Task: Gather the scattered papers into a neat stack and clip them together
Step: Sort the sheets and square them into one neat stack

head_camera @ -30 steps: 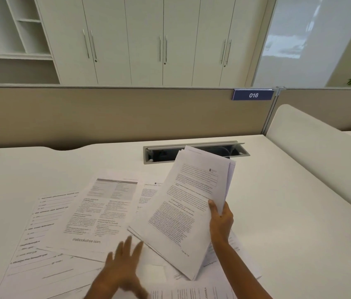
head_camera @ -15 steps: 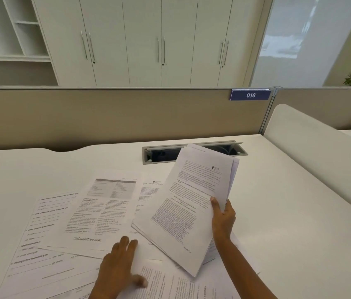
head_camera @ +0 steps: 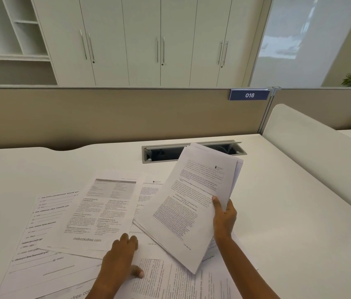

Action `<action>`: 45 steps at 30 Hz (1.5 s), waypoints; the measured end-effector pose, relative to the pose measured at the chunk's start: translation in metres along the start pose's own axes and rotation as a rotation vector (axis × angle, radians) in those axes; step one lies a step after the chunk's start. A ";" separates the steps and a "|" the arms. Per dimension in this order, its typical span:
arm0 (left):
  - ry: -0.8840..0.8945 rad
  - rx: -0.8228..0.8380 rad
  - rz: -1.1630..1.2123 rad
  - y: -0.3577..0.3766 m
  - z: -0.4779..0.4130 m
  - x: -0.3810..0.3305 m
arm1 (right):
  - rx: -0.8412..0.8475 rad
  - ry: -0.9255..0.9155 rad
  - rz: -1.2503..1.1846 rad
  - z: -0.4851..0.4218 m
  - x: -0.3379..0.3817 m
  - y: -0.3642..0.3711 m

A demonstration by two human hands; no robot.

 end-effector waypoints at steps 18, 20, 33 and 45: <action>0.079 -0.327 0.004 -0.004 0.006 0.000 | -0.126 0.007 -0.138 -0.020 0.017 -0.016; 0.120 -0.259 0.044 0.003 0.013 -0.007 | -0.135 0.003 -0.142 -0.024 0.017 -0.018; 0.300 -0.555 -0.188 0.062 0.019 -0.092 | -0.158 0.012 -0.163 -0.027 0.008 -0.019; 0.252 -0.508 -0.279 0.057 0.018 -0.105 | -0.189 0.017 -0.153 -0.030 0.009 -0.023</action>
Point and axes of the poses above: each hand's wrist, its own z-axis away from the middle knuckle, its own y-axis out of the palm, x = y × z, the point moved 5 cm from there along -z, towards the middle knuckle, and after that the axes turned 4 degrees about -x, right-handed, at the moved point
